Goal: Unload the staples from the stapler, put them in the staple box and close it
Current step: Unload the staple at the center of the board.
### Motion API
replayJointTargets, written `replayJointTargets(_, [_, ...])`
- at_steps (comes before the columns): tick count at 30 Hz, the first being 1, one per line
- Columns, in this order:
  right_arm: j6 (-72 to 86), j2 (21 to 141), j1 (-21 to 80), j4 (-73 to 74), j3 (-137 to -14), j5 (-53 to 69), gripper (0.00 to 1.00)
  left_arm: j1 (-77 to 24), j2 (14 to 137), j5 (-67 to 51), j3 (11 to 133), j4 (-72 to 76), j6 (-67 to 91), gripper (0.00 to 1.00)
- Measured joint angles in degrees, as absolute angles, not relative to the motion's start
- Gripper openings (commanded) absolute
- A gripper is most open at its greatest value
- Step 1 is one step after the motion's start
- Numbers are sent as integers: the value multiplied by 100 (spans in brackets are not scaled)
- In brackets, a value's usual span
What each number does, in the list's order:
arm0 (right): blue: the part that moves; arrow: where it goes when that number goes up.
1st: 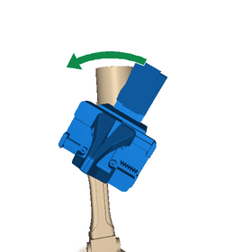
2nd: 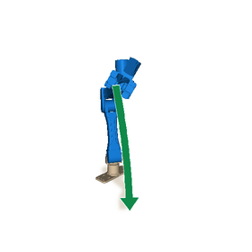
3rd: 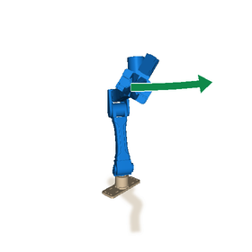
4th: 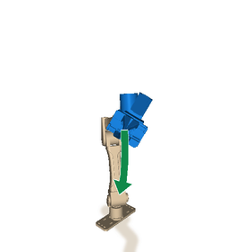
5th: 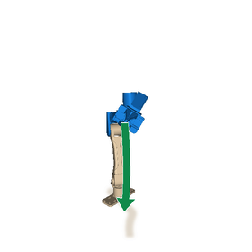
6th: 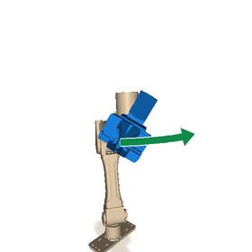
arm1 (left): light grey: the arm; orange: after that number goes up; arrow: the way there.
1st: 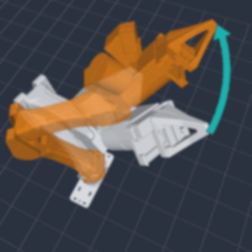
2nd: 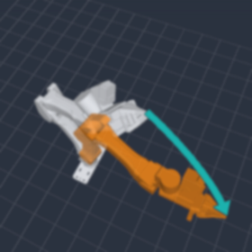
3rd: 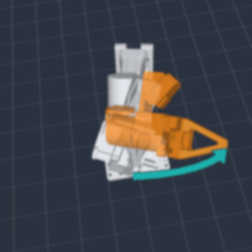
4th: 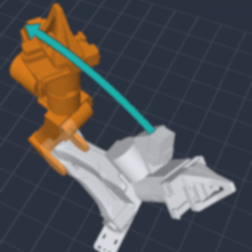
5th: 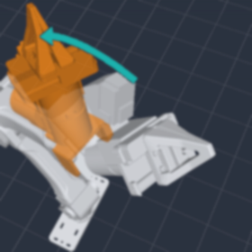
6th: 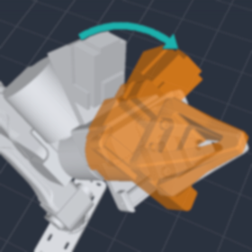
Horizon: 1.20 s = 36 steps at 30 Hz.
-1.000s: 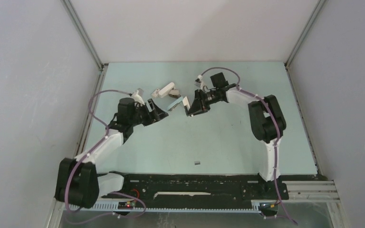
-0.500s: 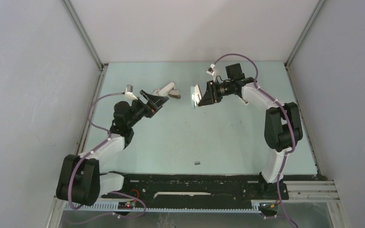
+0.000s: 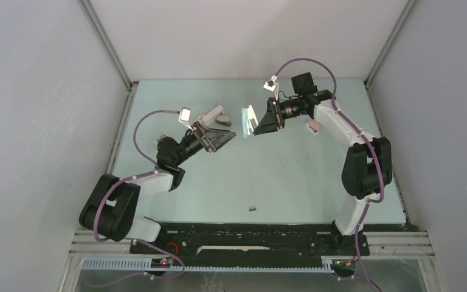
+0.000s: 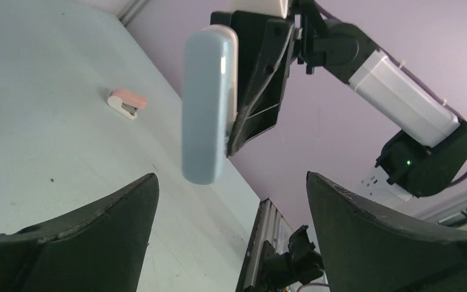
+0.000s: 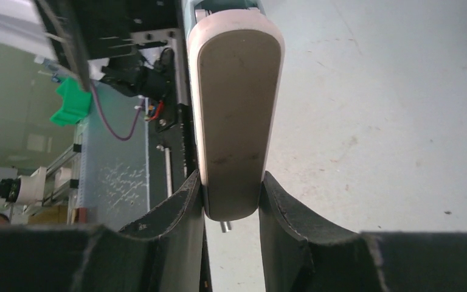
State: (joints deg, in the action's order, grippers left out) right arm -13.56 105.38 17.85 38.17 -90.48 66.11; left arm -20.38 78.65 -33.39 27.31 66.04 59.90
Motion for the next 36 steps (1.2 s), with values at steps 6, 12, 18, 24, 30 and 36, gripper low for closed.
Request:
replayJointTargets(6, [-1557, 10252, 1903, 4029, -9096, 7028, 0, -2285, 8390, -3638, 2775, 7360, 5922, 87])
replayJointTargets(12, [-1621, 10219, 1970, 4115, -9124, 7190, 0, -2491, 8764, -4021, 3138, 7572, 5892, 74])
replayJointTargets(18, [-1645, 10219, 1962, 4145, -9124, 7223, 0, -2504, 8910, -4244, 3343, 7686, 5942, 26])
replayJointTargets(24, [-2067, 10219, 1914, 4414, -9139, 7140, 0, -2453, 9227, -4591, 3618, 7655, 6038, 0])
replayJointTargets(30, [-3509, 10276, 1664, 5605, -9467, 6659, 0, -2021, 9198, -5533, 3691, 7111, 5384, 0])
replayJointTargets(36, [-4908, 10315, 1374, 6322, -9561, 5885, 0, -1730, 8735, -6071, 4617, 3658, 2602, 0])
